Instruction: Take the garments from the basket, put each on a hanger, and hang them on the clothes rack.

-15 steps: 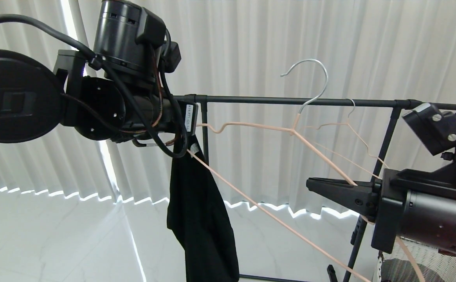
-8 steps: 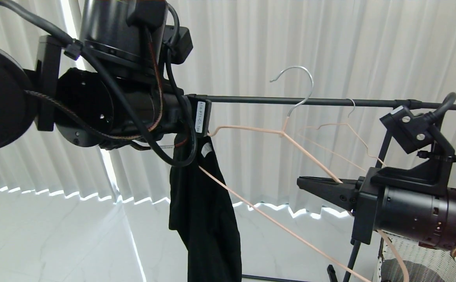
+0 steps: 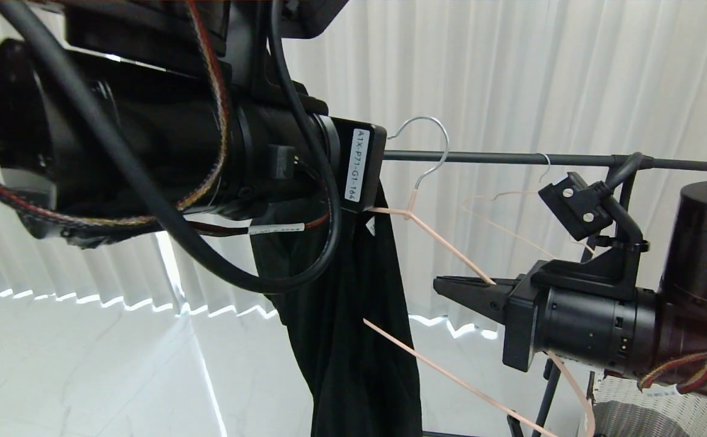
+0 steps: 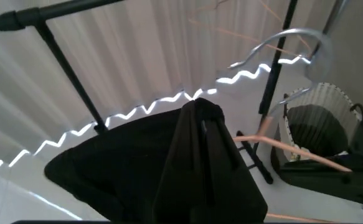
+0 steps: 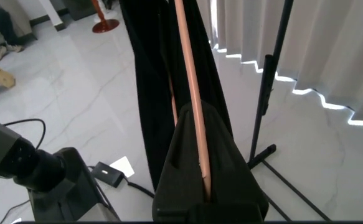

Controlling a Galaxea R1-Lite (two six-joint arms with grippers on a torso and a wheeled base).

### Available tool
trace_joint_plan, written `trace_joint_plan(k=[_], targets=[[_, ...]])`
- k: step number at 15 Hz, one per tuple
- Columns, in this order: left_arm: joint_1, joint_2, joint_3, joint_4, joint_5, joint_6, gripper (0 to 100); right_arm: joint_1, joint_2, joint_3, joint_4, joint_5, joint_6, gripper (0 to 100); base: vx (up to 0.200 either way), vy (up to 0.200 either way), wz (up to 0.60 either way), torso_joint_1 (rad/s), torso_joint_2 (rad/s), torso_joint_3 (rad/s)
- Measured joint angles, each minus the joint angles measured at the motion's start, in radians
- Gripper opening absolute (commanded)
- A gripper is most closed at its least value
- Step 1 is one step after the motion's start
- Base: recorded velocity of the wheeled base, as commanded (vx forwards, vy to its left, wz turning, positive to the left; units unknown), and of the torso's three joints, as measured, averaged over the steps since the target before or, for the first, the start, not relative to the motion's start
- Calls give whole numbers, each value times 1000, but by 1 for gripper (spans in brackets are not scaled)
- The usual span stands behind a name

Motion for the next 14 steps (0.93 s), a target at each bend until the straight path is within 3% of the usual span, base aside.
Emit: trace_joint_plan(k=[2, 9, 10, 14], targets=[[-24, -7, -8, 0, -1, 22, 0, 2, 31, -1, -53, -8, 3, 0, 0, 0, 0, 0, 0, 0], [-49, -31, 29, -1, -1, 28, 0, 0, 63, -5, -61, -38, 2, 0, 0, 0, 0, 0, 0, 0], [-49, -40, 51, 0, -1, 28, 100, -1, 61, -8, -61, -61, 1, 0, 0, 0, 0, 0, 0, 0], [-33, -67, 95, -17, 0, 29, 100, -2, 43, -13, -83, -101, -22, 0, 0, 0, 0, 0, 0, 0]])
